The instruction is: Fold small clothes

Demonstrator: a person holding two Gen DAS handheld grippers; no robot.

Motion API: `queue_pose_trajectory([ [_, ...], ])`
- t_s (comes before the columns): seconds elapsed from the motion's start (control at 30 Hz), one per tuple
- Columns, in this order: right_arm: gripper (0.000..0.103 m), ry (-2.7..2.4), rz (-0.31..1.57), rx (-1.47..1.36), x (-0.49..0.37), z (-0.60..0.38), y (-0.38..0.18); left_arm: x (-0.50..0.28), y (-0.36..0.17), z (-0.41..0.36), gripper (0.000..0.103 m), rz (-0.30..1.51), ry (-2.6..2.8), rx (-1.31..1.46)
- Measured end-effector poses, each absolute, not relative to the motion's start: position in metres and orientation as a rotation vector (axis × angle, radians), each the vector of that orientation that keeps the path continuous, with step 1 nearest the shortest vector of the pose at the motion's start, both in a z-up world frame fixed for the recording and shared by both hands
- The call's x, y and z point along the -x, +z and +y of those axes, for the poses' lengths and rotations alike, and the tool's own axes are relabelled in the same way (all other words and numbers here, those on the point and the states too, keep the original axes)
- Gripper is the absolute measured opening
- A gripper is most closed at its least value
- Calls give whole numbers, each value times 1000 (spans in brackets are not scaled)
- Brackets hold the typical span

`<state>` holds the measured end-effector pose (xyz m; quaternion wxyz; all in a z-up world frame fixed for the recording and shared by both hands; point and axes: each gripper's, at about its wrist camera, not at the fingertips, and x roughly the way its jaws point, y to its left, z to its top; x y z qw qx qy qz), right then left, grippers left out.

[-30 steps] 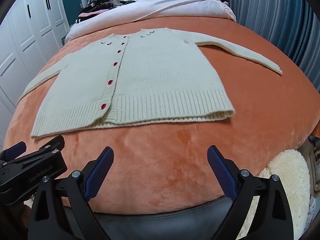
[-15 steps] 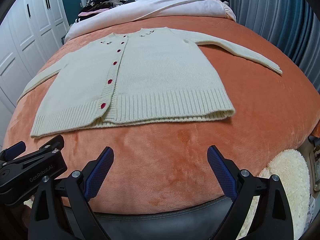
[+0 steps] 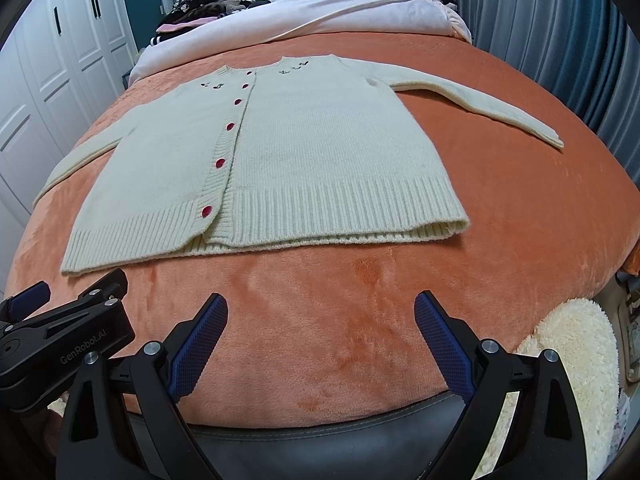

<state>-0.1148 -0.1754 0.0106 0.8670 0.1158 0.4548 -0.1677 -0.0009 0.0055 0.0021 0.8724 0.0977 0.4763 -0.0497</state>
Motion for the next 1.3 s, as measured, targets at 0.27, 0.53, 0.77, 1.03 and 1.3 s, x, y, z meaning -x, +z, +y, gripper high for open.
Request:
queue_pose_trajectory([
  [0.27, 93, -352, 952, -240, 114, -175, 11, 1, 3, 6, 97, 994, -104, -207],
  [0.53, 93, -353, 954, -241, 114, -176, 10, 1, 3, 6, 97, 994, -104, -207],
  [0.77, 93, -352, 955, -241, 114, -175, 10, 2, 2, 6, 96, 992, -103, -209],
  [1.03, 93, -353, 956, -239, 113, -175, 11, 2, 3, 6, 96, 991, -102, -210],
  [1.3, 93, -353, 961, -238, 113, -176, 9, 1, 2, 8, 96, 995, -99, -208],
])
